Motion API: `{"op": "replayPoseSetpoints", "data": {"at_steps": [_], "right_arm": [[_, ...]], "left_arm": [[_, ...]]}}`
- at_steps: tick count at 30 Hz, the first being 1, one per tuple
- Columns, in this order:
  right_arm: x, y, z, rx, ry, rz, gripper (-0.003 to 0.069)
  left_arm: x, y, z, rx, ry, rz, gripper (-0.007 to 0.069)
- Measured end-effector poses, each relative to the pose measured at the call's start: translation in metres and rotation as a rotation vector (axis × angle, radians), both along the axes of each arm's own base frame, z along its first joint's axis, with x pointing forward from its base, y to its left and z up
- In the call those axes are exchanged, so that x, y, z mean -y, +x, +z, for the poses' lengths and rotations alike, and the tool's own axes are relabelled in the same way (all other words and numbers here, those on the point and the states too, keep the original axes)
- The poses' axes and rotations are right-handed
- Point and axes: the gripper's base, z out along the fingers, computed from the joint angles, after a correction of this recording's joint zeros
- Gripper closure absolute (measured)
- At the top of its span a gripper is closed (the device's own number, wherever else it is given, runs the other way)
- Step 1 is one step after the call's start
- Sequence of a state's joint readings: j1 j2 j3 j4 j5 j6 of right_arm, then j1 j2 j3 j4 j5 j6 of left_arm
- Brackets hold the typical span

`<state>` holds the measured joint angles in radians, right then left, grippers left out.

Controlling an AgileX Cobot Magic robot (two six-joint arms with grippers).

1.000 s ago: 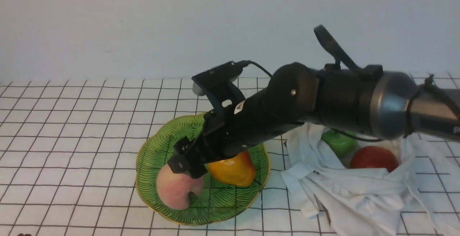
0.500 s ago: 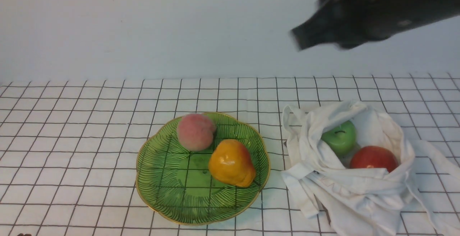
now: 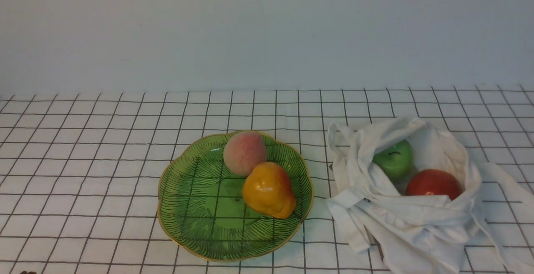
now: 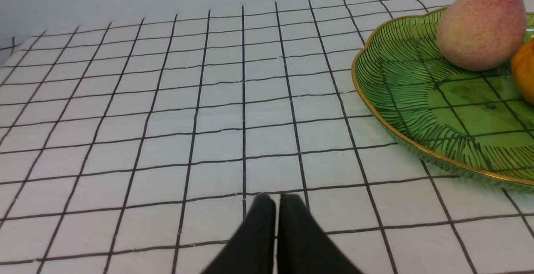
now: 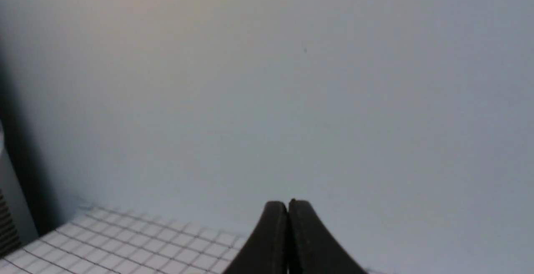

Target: Take the fruit out of the bag on the white checkered tablecloth and place them on the plate.

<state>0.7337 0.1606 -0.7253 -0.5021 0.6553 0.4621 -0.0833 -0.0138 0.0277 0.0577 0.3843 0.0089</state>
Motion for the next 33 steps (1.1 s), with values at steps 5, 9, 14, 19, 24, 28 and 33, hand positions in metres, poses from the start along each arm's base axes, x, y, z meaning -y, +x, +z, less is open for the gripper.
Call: {"op": "replayPoseSetpoints", "data": {"at_steps": [5,9,14,19,24,28,33], "right_arm": [[0.003,-0.005,-0.053,0.014,0.043,0.019,0.0671],[-0.012,0.01,-0.078,-0.111,0.028,0.029,0.0671],[-0.017,0.015,-0.081,-0.134,0.016,0.038,0.0671],[-0.019,0.014,-0.076,-0.089,0.037,0.068,0.0671],[-0.023,0.01,-0.067,0.008,0.061,0.129,0.0671],[-0.028,0.005,-0.062,0.074,0.058,0.199,0.0671],[-0.032,0.001,-0.059,0.143,0.026,0.247,0.0671]], "left_arm": [[0.0,0.0,0.0,0.0,-0.002,0.0,0.0632],[0.0,0.0,0.0,0.0,-0.003,0.0,0.0632],[0.0,0.0,0.0,0.0,-0.003,0.0,0.0632],[0.0,0.0,0.0,0.0,-0.002,0.0,0.0632],[0.0,0.0,0.0,0.0,-0.003,0.0,0.0632],[0.0,0.0,0.0,0.0,-0.003,0.0,0.0632],[0.0,0.0,0.0,0.0,-0.003,0.0,0.0632]]}}
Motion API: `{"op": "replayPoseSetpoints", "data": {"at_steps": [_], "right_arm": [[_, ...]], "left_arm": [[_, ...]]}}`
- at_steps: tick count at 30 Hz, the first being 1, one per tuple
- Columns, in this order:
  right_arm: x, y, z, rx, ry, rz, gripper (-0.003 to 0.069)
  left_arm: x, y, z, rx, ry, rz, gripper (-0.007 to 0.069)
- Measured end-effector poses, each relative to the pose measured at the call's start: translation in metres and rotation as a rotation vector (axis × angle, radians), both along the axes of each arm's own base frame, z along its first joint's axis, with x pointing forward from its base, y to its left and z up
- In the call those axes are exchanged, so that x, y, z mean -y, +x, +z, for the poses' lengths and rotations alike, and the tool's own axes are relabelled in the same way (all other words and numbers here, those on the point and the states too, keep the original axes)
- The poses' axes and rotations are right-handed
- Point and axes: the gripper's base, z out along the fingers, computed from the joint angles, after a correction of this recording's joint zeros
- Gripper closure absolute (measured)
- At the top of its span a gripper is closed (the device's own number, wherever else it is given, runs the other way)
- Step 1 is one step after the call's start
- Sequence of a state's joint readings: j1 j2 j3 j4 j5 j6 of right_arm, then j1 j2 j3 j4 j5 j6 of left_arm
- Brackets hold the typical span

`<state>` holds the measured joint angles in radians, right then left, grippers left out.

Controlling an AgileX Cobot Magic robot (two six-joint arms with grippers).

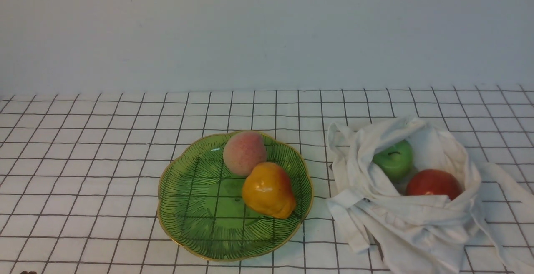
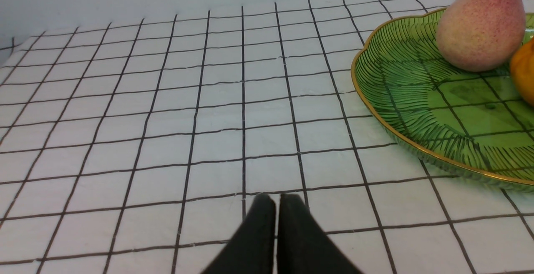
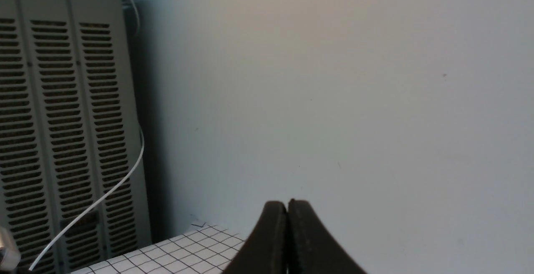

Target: Take the fruit out of the bag on the white checkered tablecloth and place them on the plate.

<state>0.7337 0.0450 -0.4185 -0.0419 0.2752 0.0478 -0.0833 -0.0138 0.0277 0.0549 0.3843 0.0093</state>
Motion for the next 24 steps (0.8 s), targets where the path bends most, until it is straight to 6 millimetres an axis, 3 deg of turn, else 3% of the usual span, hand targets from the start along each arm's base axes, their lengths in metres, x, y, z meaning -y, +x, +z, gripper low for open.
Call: {"op": "replayPoseSetpoints", "data": {"at_steps": [5,10,16,18,21,24], "right_arm": [[-0.001,-0.001,0.0,0.015,-0.012,0.008,0.0671],[0.0,0.003,-0.018,-0.002,-0.038,-0.112,0.0671],[0.003,0.025,-0.075,-0.134,-0.142,-0.484,0.0671],[0.008,0.033,-0.104,-0.221,-0.185,-0.603,0.0671],[0.012,0.038,-0.136,-0.335,-0.23,-0.681,0.0671],[0.015,0.038,-0.15,-0.426,-0.26,-0.72,0.0671]], "left_arm": [[0.0,0.0,0.0,0.0,0.0,0.0,0.0632],[0.0,0.0,0.0,0.0,0.0,0.0,0.0632],[0.0,0.0,0.0,0.0,0.001,0.0,0.0632],[0.0,0.0,0.0,0.0,0.001,0.0,0.0632],[0.0,0.0,0.0,0.0,0.001,0.0,0.0632],[0.0,0.0,0.0,0.0,0.001,0.0,0.0632]]}}
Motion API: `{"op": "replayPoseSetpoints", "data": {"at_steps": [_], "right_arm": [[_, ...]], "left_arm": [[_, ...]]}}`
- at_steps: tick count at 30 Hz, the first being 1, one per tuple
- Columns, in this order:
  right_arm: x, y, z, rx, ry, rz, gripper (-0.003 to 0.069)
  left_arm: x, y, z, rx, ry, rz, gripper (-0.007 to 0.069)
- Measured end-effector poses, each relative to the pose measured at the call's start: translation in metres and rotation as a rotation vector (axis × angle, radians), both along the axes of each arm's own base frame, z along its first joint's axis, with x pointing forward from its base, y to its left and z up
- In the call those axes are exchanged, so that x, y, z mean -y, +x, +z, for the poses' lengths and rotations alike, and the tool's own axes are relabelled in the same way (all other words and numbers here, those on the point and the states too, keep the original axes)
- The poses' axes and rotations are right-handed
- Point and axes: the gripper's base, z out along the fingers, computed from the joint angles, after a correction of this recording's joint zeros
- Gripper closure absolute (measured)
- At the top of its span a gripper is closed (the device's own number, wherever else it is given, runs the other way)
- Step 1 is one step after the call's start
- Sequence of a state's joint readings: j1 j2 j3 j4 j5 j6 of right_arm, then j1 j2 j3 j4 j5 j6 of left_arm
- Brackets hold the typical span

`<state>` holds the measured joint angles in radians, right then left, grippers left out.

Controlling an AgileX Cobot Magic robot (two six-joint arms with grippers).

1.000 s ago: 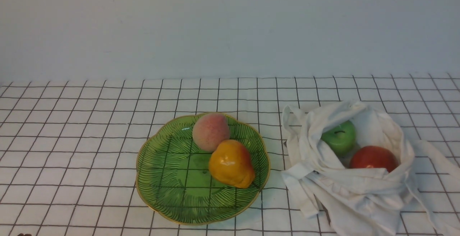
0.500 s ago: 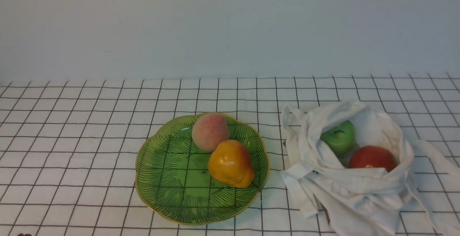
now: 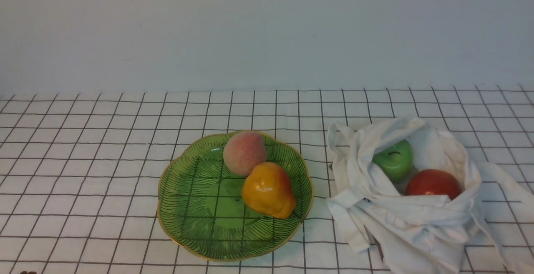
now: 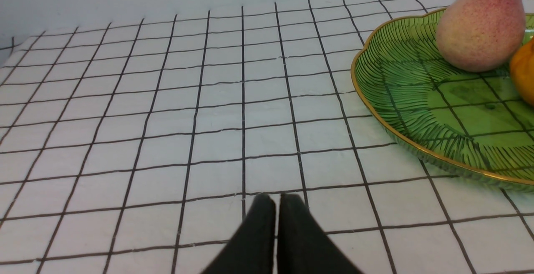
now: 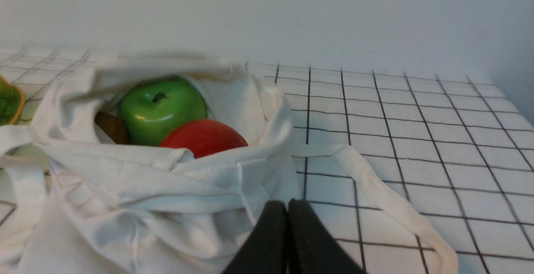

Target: Take the fruit out of the bag on the white checkered tablecloth and place them on the plate.

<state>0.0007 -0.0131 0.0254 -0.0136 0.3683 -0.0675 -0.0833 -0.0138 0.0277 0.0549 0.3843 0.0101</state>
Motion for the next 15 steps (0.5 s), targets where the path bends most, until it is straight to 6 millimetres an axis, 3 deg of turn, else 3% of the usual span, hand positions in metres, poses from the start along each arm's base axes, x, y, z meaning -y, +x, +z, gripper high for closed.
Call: {"op": "replayPoseSetpoints", "data": {"at_steps": [15], "right_arm": [[0.0003,-0.0003,-0.0002,-0.011,-0.005,-0.004,0.0671]], "left_arm": [[0.0,0.0,0.0,0.0,0.0,0.0,0.0632]]}}
